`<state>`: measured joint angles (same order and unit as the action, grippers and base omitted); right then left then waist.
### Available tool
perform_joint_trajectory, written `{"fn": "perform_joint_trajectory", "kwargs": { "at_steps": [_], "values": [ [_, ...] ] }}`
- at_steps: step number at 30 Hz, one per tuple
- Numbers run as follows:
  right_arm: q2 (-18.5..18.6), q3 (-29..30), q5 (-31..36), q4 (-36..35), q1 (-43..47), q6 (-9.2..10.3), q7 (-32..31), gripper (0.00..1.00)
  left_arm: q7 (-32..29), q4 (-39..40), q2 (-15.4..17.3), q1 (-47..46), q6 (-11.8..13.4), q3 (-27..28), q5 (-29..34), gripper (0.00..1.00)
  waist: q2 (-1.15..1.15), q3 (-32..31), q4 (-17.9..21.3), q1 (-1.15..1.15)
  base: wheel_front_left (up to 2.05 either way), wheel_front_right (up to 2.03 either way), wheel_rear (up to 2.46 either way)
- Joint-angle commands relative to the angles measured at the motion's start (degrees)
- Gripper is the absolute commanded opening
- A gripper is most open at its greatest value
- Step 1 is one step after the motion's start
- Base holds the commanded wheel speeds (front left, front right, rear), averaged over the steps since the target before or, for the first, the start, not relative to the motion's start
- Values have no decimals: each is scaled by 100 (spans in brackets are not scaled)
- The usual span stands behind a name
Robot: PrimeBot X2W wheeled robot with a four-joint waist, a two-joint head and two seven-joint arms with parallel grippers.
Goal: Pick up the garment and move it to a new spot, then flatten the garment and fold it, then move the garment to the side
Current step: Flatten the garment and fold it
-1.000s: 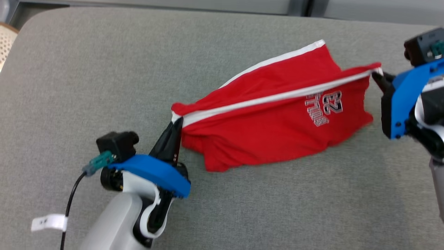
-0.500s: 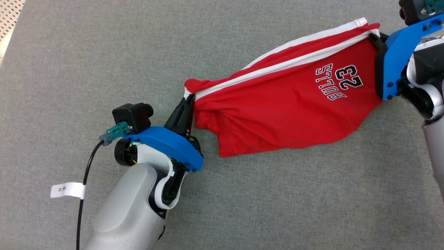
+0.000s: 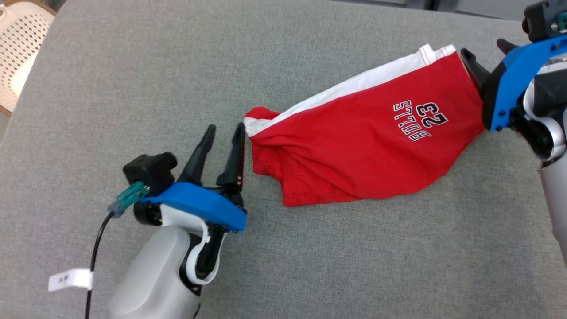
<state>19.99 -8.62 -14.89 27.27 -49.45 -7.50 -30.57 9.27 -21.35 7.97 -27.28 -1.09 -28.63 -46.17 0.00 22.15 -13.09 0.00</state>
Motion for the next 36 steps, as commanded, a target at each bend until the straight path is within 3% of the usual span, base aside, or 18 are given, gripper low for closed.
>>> {"fn": "perform_joint_trajectory", "kwargs": {
  "at_steps": [1,5,8,17,26,36],
  "values": [
    [16,69,-53,44,178,1,105,100,191,64,103,107,-23,73,87,100,0,-112,15,0,0,0,0],
    [24,220,-69,36,357,0,295,100,523,163,367,228,28,180,602,100,0,-206,23,0,0,0,0],
    [-22,355,-116,41,467,0,423,100,590,348,339,306,-32,470,984,100,0,-224,20,0,0,0,0],
    [-80,525,-128,119,558,0,579,100,593,1037,-188,750,-488,1861,2385,100,0,-50,-27,0,0,0,0],
    [-263,823,-51,636,356,0,615,100,594,697,-350,892,-637,2004,2808,100,0,158,-238,0,0,0,0],
    [-431,1329,505,1320,187,0,525,100,595,716,-363,968,-649,1914,2769,100,0,249,-412,0,0,0,0]
  ]
}}
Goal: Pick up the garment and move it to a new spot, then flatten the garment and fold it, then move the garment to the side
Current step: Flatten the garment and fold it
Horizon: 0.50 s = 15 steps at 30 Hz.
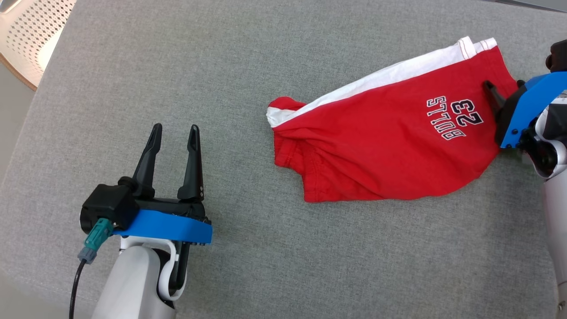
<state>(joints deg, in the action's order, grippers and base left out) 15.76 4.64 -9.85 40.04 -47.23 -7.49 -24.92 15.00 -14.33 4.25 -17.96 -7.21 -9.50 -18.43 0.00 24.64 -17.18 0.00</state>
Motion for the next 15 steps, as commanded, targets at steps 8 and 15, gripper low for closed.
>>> {"fn": "perform_joint_trajectory", "kwargs": {
  "at_steps": [8,15],
  "values": [
    [-312,-278,-42,350,51,-12,-544,0,21,-55,53,7,-37,-28,-60,100,0,-12,25,0,0,0,0],
    [-98,-395,-359,40,173,-1,-229,0,21,-121,87,51,-38,-19,-71,100,0,-144,161,0,0,0,0]
  ]
}}
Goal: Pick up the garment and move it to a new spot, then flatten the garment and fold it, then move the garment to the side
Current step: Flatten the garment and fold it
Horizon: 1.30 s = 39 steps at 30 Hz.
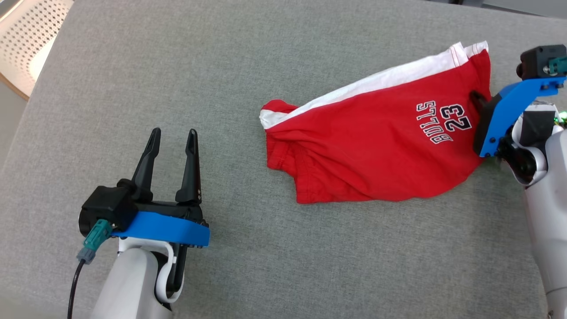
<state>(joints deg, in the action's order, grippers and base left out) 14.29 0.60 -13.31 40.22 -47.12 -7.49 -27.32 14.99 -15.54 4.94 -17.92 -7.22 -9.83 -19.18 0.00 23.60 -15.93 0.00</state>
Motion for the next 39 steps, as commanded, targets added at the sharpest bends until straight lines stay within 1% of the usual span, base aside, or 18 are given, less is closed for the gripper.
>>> {"fn": "perform_joint_trajectory", "kwargs": {
  "at_steps": [1,6,10,13,18,23,28,32,35,39],
  "values": [
    [74,47,-42,-35,178,-1,69,0,23,-3,29,71,-37,7,16,100,0,-68,66,0,0,0,0],
    [143,177,-14,-378,418,-1,236,0,24,9,126,194,-24,33,48,100,0,-268,283,0,0,0,0],
    [167,559,125,-684,697,-1,232,0,23,51,181,303,-24,-13,53,100,0,-432,419,0,0,0,0],
    [162,910,274,-945,938,-1,114,0,24,36,216,349,-24,-71,56,100,0,-536,489,0,0,0,0],
    [41,1474,700,-1436,1228,-2,-118,0,23,18,237,423,-24,-84,66,100,0,-668,578,0,0,0,0],
    [-208,1692,1220,-1929,1399,-2,-338,0,23,-42,253,467,-24,-169,38,100,0,-789,568,0,0,0,0],
    [-625,1436,1293,-2302,1473,-2,-588,0,23,-92,272,509,-24,-251,4,100,0,-921,490,0,0,0,0],
    [-846,966,1220,-2409,1415,-2,-723,0,23,-94,298,546,-24,-252,-40,100,0,-995,428,0,0,0,0],
    [-972,559,1164,-2252,1238,-2,-744,0,23,-83,289,562,-25,-245,-36,100,0,-998,382,0,0,0,0],
    [-1080,107,1138,-1848,1009,-2,-686,0,23,-69,256,515,-25,-283,-43,100,0,-953,283,0,0,0,0]
  ]
}}
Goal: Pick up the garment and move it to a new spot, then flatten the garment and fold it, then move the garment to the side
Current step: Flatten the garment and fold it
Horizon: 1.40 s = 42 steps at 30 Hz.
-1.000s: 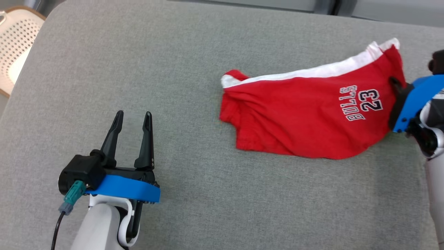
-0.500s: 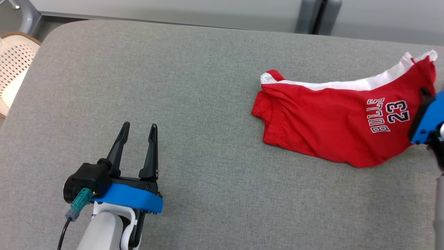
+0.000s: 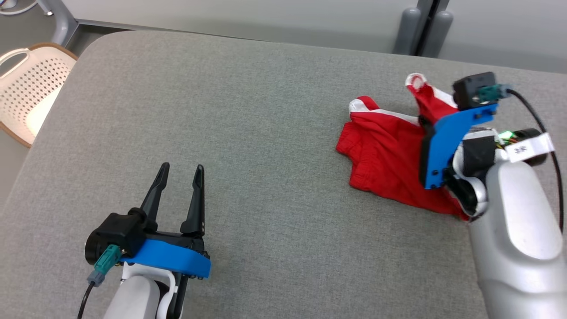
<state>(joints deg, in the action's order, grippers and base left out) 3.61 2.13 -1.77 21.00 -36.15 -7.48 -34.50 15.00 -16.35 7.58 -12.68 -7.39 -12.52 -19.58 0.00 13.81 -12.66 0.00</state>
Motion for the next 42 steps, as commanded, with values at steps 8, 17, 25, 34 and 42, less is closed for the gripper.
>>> {"fn": "perform_joint_trajectory", "kwargs": {
  "at_steps": [8,17,25,34,42],
  "values": [
    [-70,-652,-231,1042,-460,-3,351,0,22,2,-103,-124,-8,-114,-20,100,0,99,-278,0,0,0,0],
    [-71,-1196,-724,1759,-789,-3,922,100,22,8,-120,-9,-8,-49,-28,100,0,126,-324,0,0,0,0],
    [-67,-1321,-1881,1654,-1000,-3,1497,100,22,24,-129,24,-8,21,0,100,0,61,-232,0,0,0,0],
    [122,-440,-1161,1117,-543,-3,1944,100,22,76,9,97,-8,164,20,100,0,-135,62,0,0,0,0],
    [196,314,-423,882,266,-3,2141,100,22,74,77,111,-8,177,37,100,0,-200,178,0,0,0,0]
  ]
}}
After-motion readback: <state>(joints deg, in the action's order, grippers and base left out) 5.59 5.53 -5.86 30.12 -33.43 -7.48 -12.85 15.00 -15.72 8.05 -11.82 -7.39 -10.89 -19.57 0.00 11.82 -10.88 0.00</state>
